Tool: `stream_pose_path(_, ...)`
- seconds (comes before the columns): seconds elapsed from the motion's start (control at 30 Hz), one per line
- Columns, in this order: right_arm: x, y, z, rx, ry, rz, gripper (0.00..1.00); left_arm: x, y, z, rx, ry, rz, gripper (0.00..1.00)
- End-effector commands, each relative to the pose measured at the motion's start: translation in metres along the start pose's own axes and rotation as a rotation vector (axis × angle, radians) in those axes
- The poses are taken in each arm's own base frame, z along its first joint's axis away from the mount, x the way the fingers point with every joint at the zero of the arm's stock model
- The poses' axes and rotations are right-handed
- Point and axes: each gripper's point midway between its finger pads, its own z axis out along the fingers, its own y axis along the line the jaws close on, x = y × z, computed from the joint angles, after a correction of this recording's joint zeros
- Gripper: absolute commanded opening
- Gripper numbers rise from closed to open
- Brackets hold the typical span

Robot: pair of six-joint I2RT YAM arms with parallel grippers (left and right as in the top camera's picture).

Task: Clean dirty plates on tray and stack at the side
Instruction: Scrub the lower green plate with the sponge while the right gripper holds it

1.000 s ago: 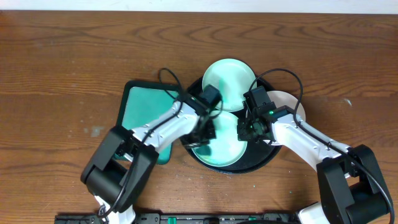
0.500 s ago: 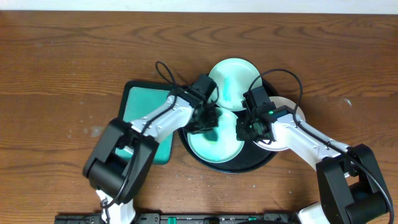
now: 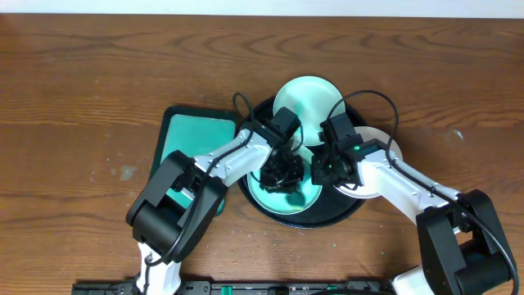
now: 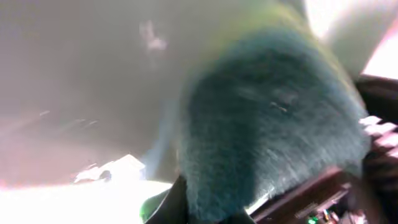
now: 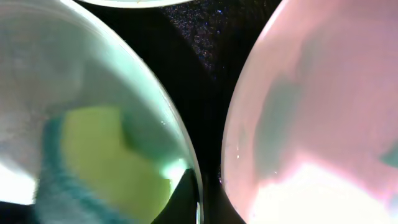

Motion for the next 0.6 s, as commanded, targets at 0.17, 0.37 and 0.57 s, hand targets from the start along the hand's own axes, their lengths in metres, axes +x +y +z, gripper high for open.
stream_pose_path(0.17,0.003,-0.026,0.009,0.12,0.004,0.025,0.01,-0.036,0.108,-0.05,-0.486,-0.25,-0.18,0.07)
stream_pose_path(0.37,0.003,-0.026,0.009,0.12,0.004,0.025,0.01,-0.059,0.14,-0.1,-0.727,-0.461,-0.17,0.07)
stream_pose_path(0.57,0.003,-0.026,0.009,0.12,0.004,0.025,0.01,-0.068,0.091,-0.067,-0.431,-0.377,-0.057,0.07)
